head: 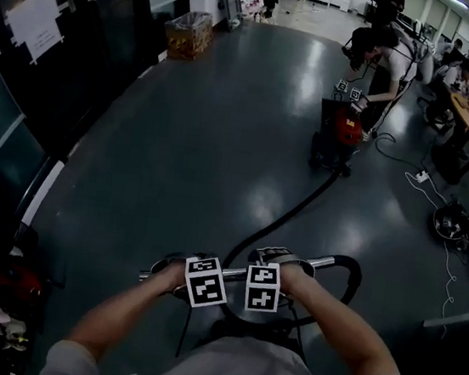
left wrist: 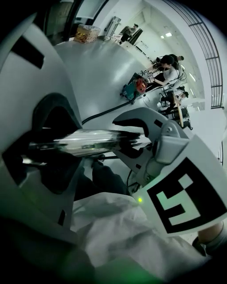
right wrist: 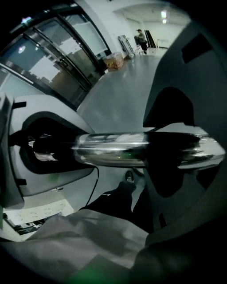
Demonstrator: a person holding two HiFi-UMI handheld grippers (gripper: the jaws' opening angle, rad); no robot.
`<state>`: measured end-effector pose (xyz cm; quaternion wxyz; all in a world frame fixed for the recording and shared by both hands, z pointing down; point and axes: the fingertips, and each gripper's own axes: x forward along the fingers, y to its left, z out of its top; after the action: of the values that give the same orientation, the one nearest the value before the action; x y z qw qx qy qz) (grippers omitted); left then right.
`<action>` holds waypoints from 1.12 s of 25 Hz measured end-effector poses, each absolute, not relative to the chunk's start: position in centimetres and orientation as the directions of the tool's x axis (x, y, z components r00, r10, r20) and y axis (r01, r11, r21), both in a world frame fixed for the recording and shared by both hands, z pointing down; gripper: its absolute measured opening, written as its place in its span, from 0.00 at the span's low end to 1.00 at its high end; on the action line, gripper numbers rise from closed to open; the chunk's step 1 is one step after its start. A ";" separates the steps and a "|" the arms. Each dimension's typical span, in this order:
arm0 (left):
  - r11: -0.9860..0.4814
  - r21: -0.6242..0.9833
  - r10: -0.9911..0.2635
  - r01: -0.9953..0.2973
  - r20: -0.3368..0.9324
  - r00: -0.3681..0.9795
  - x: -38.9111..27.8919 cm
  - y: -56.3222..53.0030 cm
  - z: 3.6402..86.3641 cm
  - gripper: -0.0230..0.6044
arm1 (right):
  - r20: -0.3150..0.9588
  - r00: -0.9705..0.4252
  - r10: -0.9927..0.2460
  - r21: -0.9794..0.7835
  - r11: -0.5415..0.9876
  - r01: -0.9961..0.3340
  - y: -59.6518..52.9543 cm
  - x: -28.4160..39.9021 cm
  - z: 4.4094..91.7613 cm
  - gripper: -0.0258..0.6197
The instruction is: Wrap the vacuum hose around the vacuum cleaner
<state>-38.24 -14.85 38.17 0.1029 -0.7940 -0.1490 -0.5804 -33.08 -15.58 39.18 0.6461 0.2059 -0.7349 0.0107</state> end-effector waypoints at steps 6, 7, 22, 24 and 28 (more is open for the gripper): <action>-0.961 -0.003 0.079 0.276 0.954 0.288 -38.0 -16.3 39.0 0.30 | 0.881 -0.018 -0.474 0.437 0.827 -0.354 -16.1 -29.5 37.2 0.36; -0.966 -0.005 0.072 0.259 0.955 0.287 -38.0 -16.7 39.1 0.30 | 0.871 -0.014 -0.492 0.451 0.810 -0.374 -16.0 -28.8 36.7 0.36; -0.998 -0.012 -0.028 -0.065 0.969 0.245 -39.8 -19.2 40.4 0.30 | 0.607 -0.504 -0.615 -0.432 0.277 -0.858 -19.2 -24.4 37.1 0.36; -0.995 -0.012 -0.034 -0.094 0.973 0.229 -39.4 -19.3 40.5 0.30 | 0.539 -0.551 -0.638 -0.573 0.202 -0.794 -20.0 -24.4 38.2 0.45; -0.991 -0.008 -0.038 -0.135 0.975 0.217 -38.1 -19.6 41.3 0.30 | 0.417 -0.607 -0.677 -0.796 0.051 -0.603 -21.8 -24.9 40.5 0.53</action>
<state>-38.13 -19.63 41.27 -0.0391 -0.7792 0.0555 -0.6231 -24.93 -21.81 40.52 -0.0349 0.4421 -0.7239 0.5285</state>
